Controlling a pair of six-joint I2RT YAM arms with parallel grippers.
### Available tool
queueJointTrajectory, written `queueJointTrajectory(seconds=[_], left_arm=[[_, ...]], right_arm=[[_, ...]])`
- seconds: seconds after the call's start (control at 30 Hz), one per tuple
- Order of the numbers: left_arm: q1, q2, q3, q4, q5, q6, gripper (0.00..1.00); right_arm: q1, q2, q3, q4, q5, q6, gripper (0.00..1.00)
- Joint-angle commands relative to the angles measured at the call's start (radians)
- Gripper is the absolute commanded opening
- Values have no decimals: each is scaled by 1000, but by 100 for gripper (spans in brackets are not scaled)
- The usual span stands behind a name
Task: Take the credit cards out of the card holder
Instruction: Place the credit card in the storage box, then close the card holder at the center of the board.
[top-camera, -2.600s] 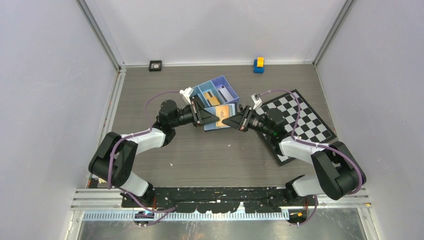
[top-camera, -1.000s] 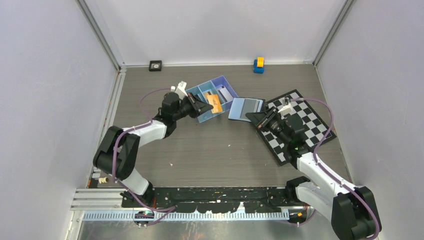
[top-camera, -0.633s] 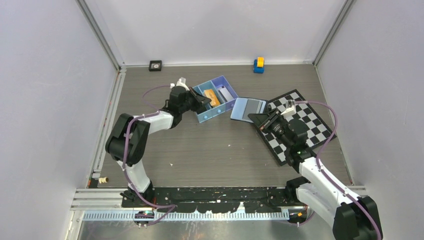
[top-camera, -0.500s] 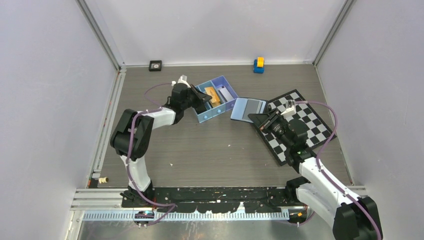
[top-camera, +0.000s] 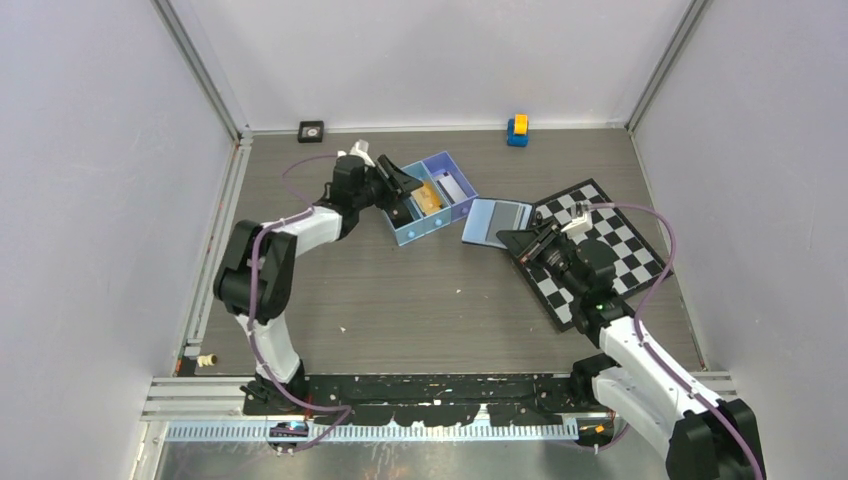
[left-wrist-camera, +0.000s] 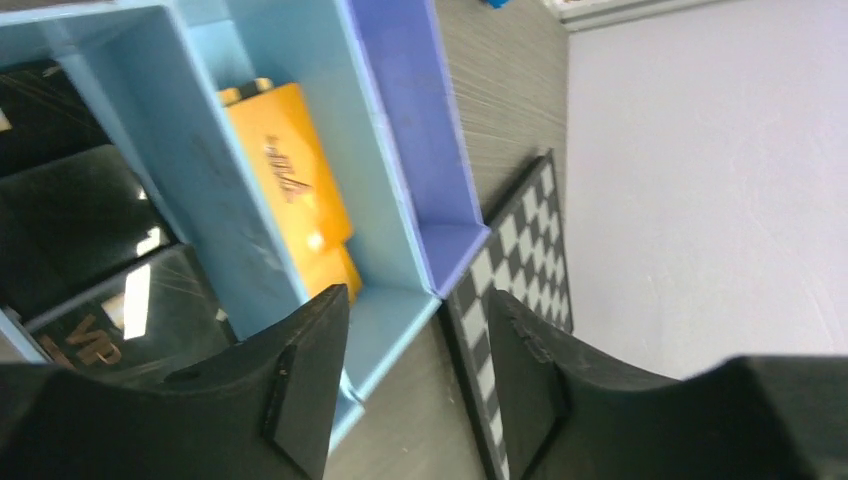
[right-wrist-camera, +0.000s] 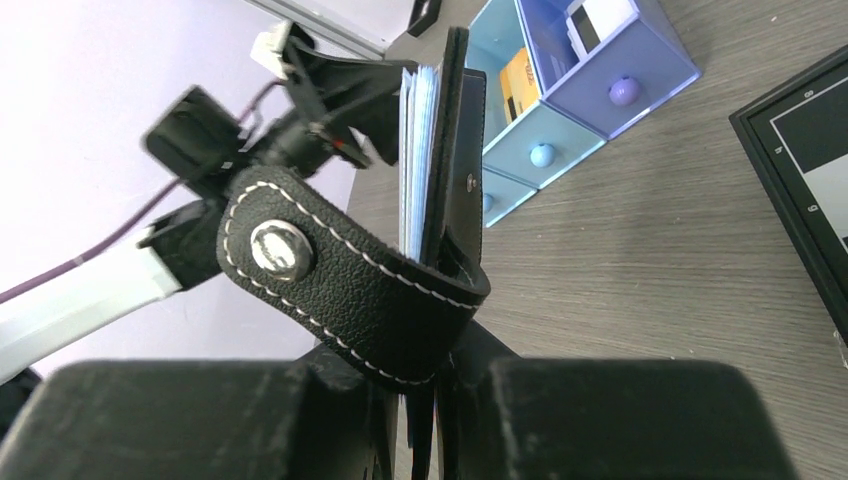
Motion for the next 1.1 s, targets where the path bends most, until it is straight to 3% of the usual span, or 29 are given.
queueJointTrajectory(seconds=[0.0, 0.13, 0.23, 0.43, 0.53, 0.73, 0.8, 0.97, 1.07], left_arm=[[3, -198, -8, -85, 84, 94, 60], [-60, -395, -99, -162, 100, 126, 84], [-124, -534, -224, -134, 112, 159, 99], [-157, -660, -478, 152, 143, 170, 100], [-158, -639, -483, 217, 170, 142, 100], [-157, -562, -526, 426, 218, 54, 100], [-157, -529, -522, 493, 257, 20, 95], [-155, -477, -523, 579, 288, -7, 55], [-155, -481, -533, 591, 280, 2, 40]], right_arm=[[-3, 38, 43, 111, -55, -20, 8], [-3, 119, 47, 280, -194, 31, 8], [-3, 192, 44, 447, -283, 107, 8], [-3, 371, 51, 821, -427, 314, 8], [-2, 454, 59, 957, -460, 398, 8], [33, 514, 89, 979, -488, 411, 8], [55, 525, 100, 939, -487, 383, 7], [93, 533, 116, 846, -467, 308, 5], [95, 495, 120, 683, -423, 216, 4]])
